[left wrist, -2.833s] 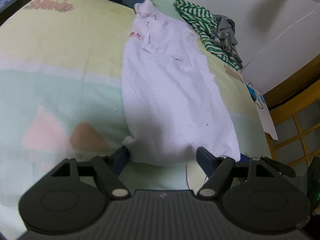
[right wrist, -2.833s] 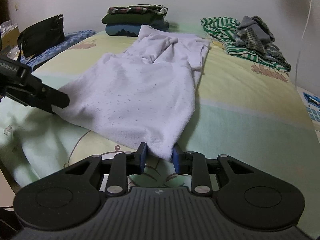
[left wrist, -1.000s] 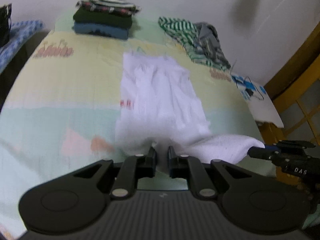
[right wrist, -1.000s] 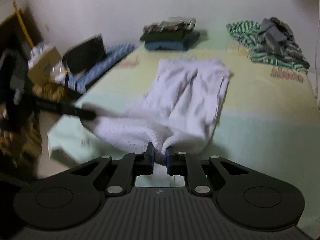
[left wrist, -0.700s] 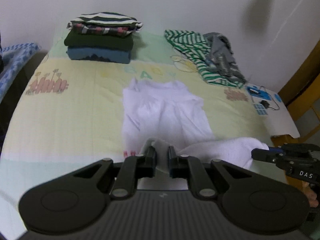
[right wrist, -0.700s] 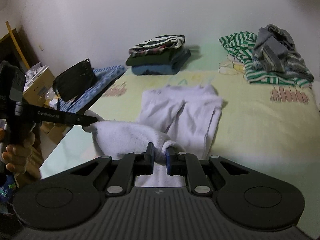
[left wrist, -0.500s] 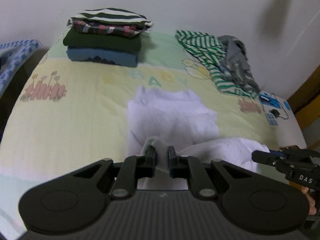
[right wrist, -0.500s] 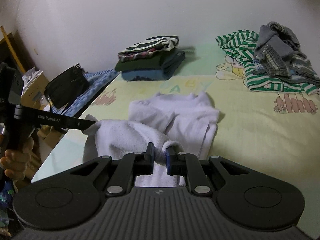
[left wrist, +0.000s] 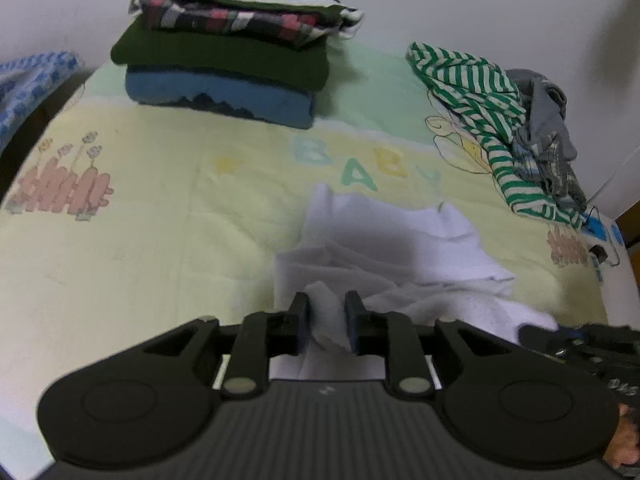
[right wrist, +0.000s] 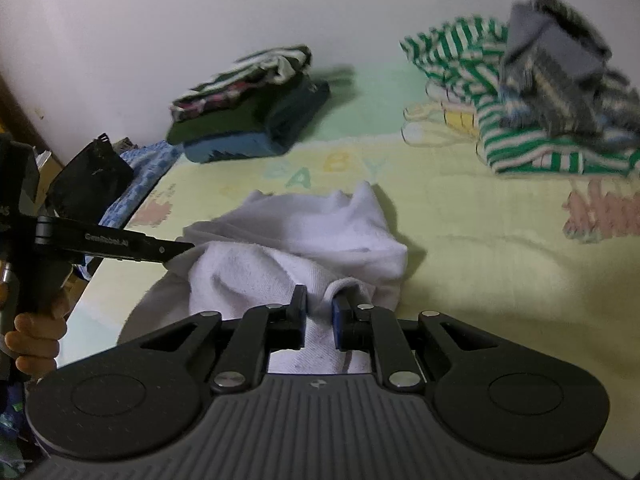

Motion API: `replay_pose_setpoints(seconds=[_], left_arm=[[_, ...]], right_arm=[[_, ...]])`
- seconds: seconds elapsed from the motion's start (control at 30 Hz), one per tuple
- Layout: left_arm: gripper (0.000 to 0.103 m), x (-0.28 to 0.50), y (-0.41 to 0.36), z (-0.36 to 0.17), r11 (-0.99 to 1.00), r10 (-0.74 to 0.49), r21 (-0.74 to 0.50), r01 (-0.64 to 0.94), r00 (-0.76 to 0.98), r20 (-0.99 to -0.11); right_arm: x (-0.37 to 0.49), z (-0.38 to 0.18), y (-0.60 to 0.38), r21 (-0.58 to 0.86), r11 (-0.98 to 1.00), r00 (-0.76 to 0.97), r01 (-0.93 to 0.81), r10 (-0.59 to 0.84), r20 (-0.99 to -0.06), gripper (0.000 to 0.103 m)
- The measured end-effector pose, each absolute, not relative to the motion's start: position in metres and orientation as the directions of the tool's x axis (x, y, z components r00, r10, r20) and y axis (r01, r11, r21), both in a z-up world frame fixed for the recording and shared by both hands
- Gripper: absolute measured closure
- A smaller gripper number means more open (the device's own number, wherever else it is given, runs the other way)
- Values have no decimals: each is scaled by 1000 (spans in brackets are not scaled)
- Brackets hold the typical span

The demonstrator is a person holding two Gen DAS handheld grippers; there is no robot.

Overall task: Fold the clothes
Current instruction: 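Lift the hem with both tools and fold it toward the collar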

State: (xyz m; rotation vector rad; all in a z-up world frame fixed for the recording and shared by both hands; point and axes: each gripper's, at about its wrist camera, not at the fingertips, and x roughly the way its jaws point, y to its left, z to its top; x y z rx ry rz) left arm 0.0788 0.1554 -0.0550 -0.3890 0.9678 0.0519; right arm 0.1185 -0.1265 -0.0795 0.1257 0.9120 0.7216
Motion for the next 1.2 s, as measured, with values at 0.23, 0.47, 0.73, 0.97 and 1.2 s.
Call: replay_pose_setpoints(seconds=[0.23,0.47,0.73,0.97,1.2], left_arm=[[34,45,190,-11,930,-57,-290,-225,693,-718],[37,1,149,2,961,-163,-274,-38,723,-671],[34,57,125,-71,962,-51,-209,-178,633,-773],[18,49,151,-85,951,-39,-226,-209,646,-762],[21,30,151,-72,976,46,-110,-188,671,-740]], right_arm=[[107,-64,-147,299,819,542,-490,554,-632,64],[58,-49,-116,132,745,549,-654,587,-594,70],[71,-81,-68,70,762,545,-644,521,-657,75],[87,-102,-63,152,787,551,-599,542,-634,75],[101,-105,-98,97,878,647,-469,416,-640,86]])
